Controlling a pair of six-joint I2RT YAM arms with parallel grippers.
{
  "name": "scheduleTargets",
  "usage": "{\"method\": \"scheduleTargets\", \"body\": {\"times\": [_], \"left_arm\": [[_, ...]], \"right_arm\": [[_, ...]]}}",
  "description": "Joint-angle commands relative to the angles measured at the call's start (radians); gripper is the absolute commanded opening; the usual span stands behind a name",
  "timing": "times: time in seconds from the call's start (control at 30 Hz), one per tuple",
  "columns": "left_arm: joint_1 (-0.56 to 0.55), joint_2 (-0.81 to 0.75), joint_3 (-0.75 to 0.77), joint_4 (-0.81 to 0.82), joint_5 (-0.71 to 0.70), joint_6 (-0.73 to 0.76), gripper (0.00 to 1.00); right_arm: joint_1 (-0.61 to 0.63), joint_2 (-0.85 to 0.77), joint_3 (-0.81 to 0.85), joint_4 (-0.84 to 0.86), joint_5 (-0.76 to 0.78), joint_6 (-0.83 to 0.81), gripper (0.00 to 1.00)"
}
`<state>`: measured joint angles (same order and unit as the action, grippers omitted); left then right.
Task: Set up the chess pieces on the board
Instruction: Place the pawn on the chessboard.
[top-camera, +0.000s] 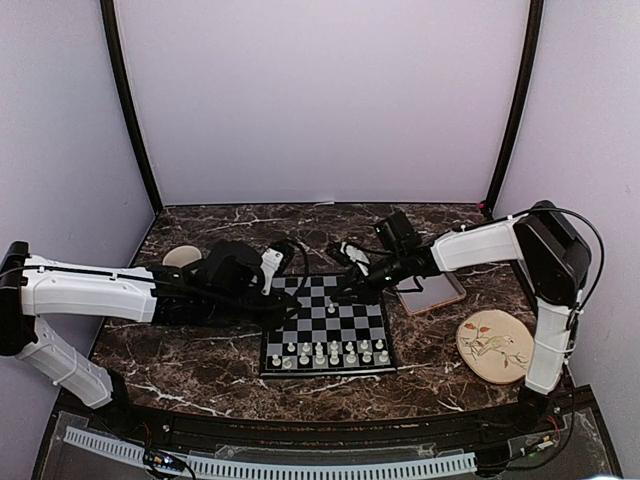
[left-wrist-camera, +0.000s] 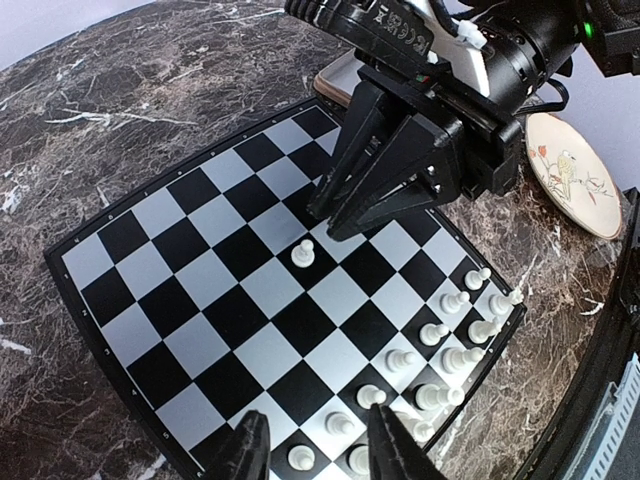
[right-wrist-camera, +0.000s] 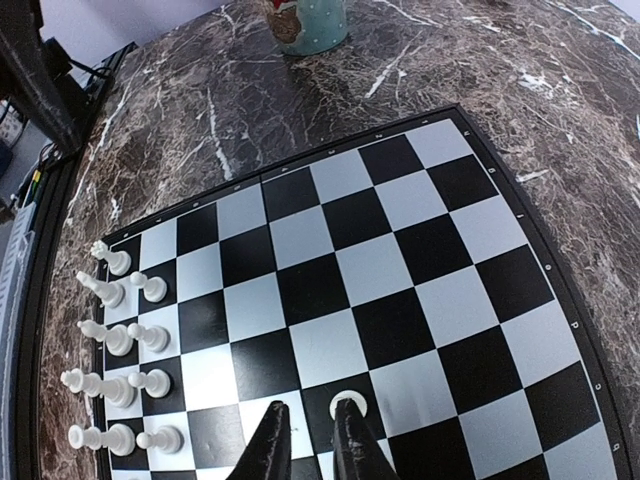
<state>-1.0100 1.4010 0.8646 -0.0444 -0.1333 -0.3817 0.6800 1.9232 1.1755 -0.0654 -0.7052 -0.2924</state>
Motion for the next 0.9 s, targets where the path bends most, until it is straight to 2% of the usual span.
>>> {"method": "scheduleTargets", "body": {"times": [0.0, 0.13, 0.33, 0.6, 0.77, 0.87], "left_arm": [[0.007, -0.027, -0.025, 0.020, -0.005, -0.010, 0.36], [0.009, -0.017, -0.016, 0.023, 0.009, -0.001, 0.36], [0.043, 0.052, 0.062, -0.020, 0.087, 0.024, 0.39], [0.052, 0.267, 0.266, -0.133, 0.156, 0.113, 0.41], [0.067, 0.411, 0.441, -0.258, 0.172, 0.143, 0.41], [0.075, 0.482, 0.529, -0.299, 0.189, 0.158, 0.41]], "right_arm": [[0.007, 0.022, 0.001, 0.068, 0.021, 0.014, 0.17], [0.007, -0.005, 0.023, -0.016, 0.019, -0.016, 0.18], [0.006, -0.160, 0.026, -0.190, 0.041, -0.076, 0.20], [-0.009, -0.402, -0.112, -0.360, 0.297, -0.135, 0.23], [-0.119, -0.496, -0.230, -0.358, 0.266, -0.113, 0.24], [-0.225, -0.520, -0.230, -0.355, 0.219, -0.101, 0.25]]}}
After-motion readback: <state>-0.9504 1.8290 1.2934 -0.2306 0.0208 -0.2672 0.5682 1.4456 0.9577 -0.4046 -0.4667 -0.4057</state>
